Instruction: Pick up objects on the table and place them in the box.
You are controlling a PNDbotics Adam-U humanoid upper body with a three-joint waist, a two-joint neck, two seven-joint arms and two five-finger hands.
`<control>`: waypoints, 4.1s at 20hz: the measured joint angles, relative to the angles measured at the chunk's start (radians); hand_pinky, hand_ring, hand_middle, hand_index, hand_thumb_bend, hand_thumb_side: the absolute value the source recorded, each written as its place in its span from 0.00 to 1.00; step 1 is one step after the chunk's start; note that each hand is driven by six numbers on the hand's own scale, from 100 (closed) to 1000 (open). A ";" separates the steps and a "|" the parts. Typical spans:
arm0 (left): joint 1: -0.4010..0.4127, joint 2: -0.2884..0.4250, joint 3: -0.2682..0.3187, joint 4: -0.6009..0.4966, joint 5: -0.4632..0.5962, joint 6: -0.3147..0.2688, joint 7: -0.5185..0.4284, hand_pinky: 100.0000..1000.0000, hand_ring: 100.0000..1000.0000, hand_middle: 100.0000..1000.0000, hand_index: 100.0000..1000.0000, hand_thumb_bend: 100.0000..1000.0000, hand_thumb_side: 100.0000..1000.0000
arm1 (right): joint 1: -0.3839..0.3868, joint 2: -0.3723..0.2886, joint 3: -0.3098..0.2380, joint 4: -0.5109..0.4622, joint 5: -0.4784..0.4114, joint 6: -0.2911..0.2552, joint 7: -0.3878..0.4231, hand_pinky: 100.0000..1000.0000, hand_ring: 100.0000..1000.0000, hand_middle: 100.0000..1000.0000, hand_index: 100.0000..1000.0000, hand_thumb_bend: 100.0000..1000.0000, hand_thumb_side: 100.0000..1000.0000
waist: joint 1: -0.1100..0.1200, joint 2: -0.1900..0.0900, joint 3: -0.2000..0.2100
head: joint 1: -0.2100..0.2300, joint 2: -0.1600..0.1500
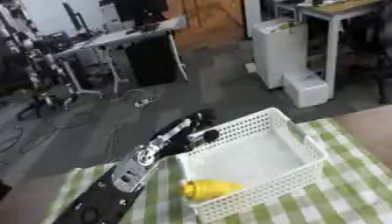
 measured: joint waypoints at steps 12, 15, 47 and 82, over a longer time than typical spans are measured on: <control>0.001 0.000 0.000 -0.045 0.035 0.001 -0.001 0.94 0.89 0.84 1.00 0.60 0.78 | 0.011 -0.001 0.000 0.000 0.003 0.006 -0.006 0.12 0.48 0.56 0.76 0.64 0.49 | 0.000 -0.021 0.023 | -0.001 0.013; 0.001 0.005 -0.001 -0.058 0.048 0.010 -0.009 0.94 0.89 0.83 1.00 0.59 0.78 | 0.020 -0.002 0.000 0.000 0.003 0.009 -0.009 0.13 0.48 0.56 0.76 0.66 0.50 | -0.001 -0.034 0.037 | -0.002 0.020; 0.297 0.166 0.045 -0.722 0.709 0.153 0.153 0.85 0.81 0.76 1.00 0.46 0.71 | 0.091 -0.018 -0.013 0.000 -0.056 -0.007 -0.051 0.13 0.48 0.58 0.76 0.64 0.52 | -0.147 -0.238 0.215 | -0.222 0.211; 0.892 -0.180 0.110 -1.009 0.610 0.112 0.321 0.84 0.81 0.75 1.00 0.47 0.73 | 0.105 0.011 -0.018 0.000 -0.054 -0.071 -0.043 0.14 0.48 0.58 0.75 0.63 0.54 | -0.196 -0.270 0.212 | -0.221 0.324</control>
